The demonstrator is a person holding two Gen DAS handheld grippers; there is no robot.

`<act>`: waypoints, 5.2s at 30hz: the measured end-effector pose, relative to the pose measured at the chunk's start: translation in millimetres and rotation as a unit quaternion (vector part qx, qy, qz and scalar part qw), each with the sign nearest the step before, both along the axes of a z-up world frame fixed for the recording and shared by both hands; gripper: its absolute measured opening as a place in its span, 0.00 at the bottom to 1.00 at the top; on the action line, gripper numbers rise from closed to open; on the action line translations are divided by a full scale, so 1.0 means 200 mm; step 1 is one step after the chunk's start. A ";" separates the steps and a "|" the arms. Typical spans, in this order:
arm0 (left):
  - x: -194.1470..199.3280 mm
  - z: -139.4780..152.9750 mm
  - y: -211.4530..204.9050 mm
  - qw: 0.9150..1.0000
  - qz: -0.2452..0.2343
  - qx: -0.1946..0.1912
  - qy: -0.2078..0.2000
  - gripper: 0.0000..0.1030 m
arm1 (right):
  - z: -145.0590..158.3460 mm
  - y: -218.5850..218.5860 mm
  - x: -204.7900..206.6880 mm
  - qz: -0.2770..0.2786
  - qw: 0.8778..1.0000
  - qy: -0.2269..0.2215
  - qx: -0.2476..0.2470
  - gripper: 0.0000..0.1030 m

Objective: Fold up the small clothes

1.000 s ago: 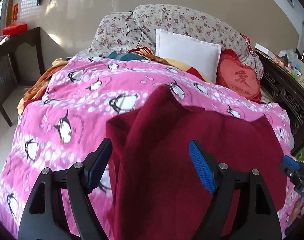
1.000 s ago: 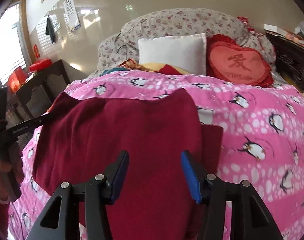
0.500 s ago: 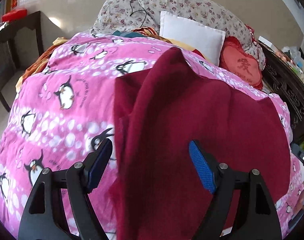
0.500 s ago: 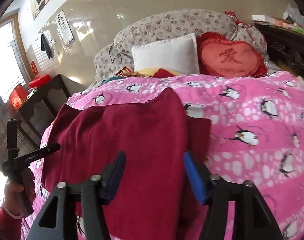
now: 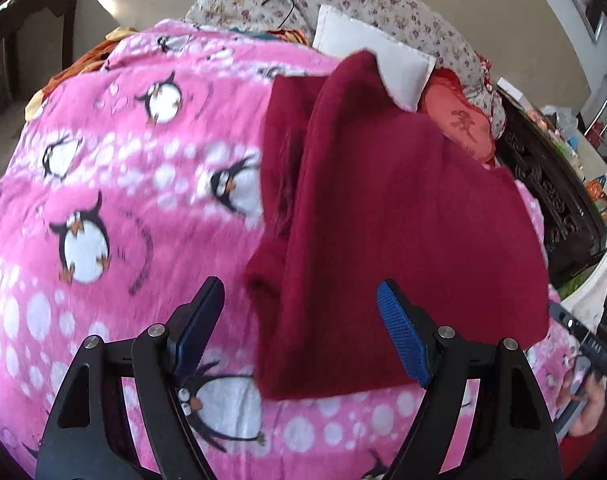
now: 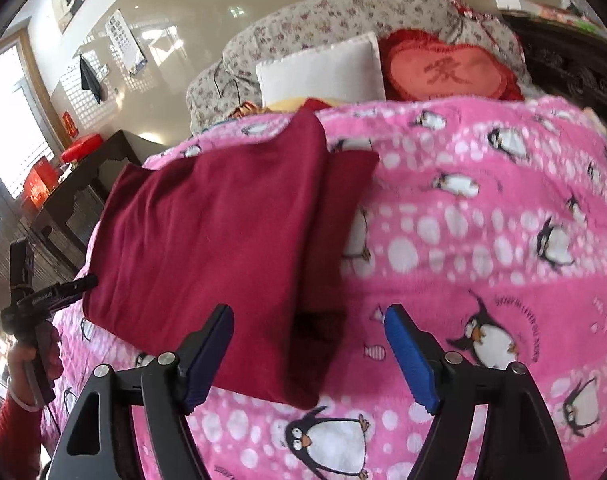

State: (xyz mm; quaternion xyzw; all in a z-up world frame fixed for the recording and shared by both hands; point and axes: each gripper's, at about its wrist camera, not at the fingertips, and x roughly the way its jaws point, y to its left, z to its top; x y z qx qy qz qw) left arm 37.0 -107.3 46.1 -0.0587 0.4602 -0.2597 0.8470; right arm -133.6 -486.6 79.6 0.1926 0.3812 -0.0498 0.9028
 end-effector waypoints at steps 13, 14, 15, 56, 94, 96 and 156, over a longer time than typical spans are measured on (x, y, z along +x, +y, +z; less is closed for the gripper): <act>0.01 -0.07 -0.19 0.999 -0.037 0.027 -0.019 0.69 | -0.13 0.04 0.11 0.033 0.997 -0.031 0.067 0.36; 0.02 -0.07 -0.18 0.999 -0.043 0.007 -0.002 0.54 | -0.13 0.03 0.11 0.036 0.996 -0.034 0.076 0.30; 0.03 -0.08 -0.17 0.998 -0.053 -0.014 0.021 0.33 | -0.12 0.03 0.10 0.040 0.995 -0.037 0.084 0.25; -0.62 -0.10 0.35 0.999 0.000 -0.021 0.026 0.52 | -0.07 1.44 0.94 0.241 0.966 0.060 -0.070 0.40; -0.62 -0.11 0.35 0.999 0.005 -0.044 0.013 0.62 | -0.16 1.73 1.04 0.240 0.946 0.149 -0.161 0.52; -0.63 -0.11 0.35 0.999 0.006 -0.047 0.011 0.62 | -0.14 1.69 1.03 0.243 0.947 0.136 -0.163 0.45; -1.14 0.15 -0.93 0.970 -0.236 -0.058 -0.006 0.34 | 0.03 -0.02 -0.03 0.043 0.997 -0.018 0.055 0.13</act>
